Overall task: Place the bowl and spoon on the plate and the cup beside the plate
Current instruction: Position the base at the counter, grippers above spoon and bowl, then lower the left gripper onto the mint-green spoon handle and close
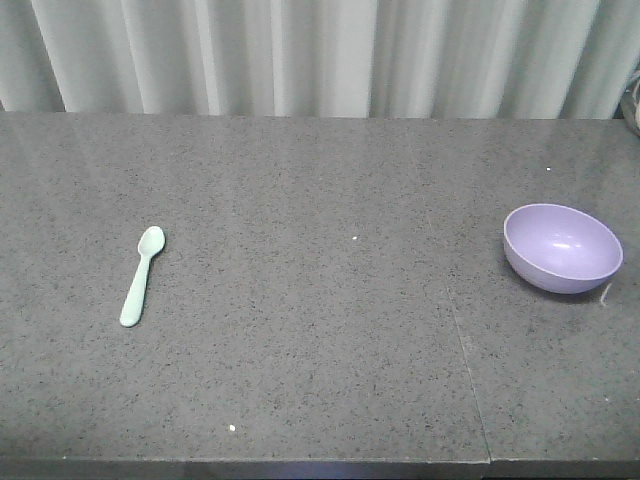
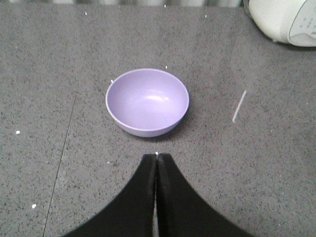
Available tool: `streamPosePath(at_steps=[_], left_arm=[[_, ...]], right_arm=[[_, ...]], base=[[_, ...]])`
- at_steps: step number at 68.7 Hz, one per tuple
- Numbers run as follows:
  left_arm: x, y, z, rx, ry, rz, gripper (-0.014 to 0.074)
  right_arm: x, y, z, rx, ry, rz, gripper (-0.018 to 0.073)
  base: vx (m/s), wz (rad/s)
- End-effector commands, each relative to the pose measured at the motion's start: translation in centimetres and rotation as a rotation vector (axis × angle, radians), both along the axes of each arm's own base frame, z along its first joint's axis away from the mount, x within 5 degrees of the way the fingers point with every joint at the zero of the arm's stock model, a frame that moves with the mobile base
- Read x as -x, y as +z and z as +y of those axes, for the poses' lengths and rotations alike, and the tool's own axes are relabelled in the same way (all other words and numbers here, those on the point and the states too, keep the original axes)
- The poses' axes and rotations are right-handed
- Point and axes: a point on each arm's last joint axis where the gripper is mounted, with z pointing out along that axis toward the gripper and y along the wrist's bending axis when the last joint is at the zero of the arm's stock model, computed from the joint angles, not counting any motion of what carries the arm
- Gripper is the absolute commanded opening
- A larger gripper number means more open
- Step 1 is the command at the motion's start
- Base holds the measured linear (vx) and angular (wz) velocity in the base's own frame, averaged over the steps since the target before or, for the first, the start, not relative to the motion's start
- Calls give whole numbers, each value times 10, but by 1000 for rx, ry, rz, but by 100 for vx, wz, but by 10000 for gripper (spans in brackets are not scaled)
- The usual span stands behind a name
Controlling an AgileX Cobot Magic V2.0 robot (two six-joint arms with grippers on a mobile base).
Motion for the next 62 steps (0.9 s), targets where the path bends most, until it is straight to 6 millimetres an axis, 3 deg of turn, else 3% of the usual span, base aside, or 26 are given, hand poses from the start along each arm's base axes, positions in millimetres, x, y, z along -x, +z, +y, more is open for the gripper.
streamPosePath(at_steps=[1, 18, 41, 53, 62], left_arm=[[-16, 13, -2, 26, 0, 59, -6], [-48, -1, -4, 35, -4, 257, -6], [-51, -2, -4, 35, -4, 255, -1], [-51, -2, -4, 35, -4, 256, 79], [-51, -2, -4, 35, -4, 257, 239]], right_arm=[[-17, 15, -2, 21, 0, 17, -11], [-45, 5, -2, 11, -1, 133, -11], [-48, 4, -2, 11, -1, 147, 13], [-47, 3, -2, 12, -1, 149, 155], [-47, 3, -2, 12, -1, 150, 337]], base=[[0, 0], [0, 0], [0, 0], [0, 0], [0, 0]])
